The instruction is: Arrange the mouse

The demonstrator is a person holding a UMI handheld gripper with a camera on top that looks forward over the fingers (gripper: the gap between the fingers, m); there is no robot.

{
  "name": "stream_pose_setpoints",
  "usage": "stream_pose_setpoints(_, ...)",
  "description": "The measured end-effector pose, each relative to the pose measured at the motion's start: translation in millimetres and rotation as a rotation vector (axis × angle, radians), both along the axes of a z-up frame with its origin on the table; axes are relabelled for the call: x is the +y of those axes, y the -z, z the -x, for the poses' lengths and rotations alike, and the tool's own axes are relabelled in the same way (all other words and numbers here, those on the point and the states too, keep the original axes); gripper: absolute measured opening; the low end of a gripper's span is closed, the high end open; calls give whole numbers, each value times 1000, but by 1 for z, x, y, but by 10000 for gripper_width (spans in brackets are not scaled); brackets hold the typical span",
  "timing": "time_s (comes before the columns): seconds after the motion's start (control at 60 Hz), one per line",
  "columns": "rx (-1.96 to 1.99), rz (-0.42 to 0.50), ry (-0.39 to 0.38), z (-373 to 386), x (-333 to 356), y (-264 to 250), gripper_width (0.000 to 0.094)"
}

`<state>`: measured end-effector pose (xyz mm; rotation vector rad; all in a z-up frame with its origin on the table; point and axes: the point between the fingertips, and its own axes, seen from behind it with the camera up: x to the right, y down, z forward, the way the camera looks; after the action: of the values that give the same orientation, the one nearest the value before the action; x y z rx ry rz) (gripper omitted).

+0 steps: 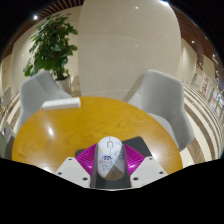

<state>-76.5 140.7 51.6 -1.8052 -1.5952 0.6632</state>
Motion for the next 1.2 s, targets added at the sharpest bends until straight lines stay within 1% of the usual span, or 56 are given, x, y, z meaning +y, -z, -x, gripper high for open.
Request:
stream_pose_setpoints(0.083, -43, 9, -17, -15, 15, 36, 405)
stream_pose_setpoints(0.1, -49, 13, -15, -28, 17, 45, 404)
stream_pose_setpoints(0.2, -66, 19, -24, -34, 26, 65, 410)
stream_pose_setpoints(0.217, -70, 23, -25, -40, 25, 67, 416)
stream_pose_setpoints(0.25, -82, 37, -27, -44, 23, 73, 464)
stream_pose_setpoints(0.267, -81, 42, -30, -44, 22, 73, 463)
stream_pose_setpoints(0.3, -75, 47, -36, -44, 22, 72, 515)
stream_pose_setpoints(0.317, -79, 47, -36, -45, 22, 72, 594)
stream_pose_setpoints(0.4, -77, 17, -6, -48, 33, 61, 881)
stream_pose_setpoints(0.417, -73, 13, -6, -49, 34, 57, 849)
stream_pose_setpoints(0.433, -70, 10, -6, -51, 34, 52, 846)
stream_pose_setpoints(0.467, -64, 11, -8, -55, 31, 41, 864)
stream_pose_setpoints(0.533, -51, 26, -18, -62, 21, 13, 862)
stream_pose_setpoints(0.667, -44, 44, -50, -122, -15, -48, 860)
stream_pose_setpoints(0.767, -53, 76, -78, -171, -51, -81, 859)
stream_pose_setpoints(0.933, -81, 91, -114, -252, -93, -102, 853)
stream_pose_setpoints(1.067, -88, 73, -148, -295, -113, -104, 852)
stream_pose_setpoints(1.2, -98, 57, -165, -318, -121, -100, 854)
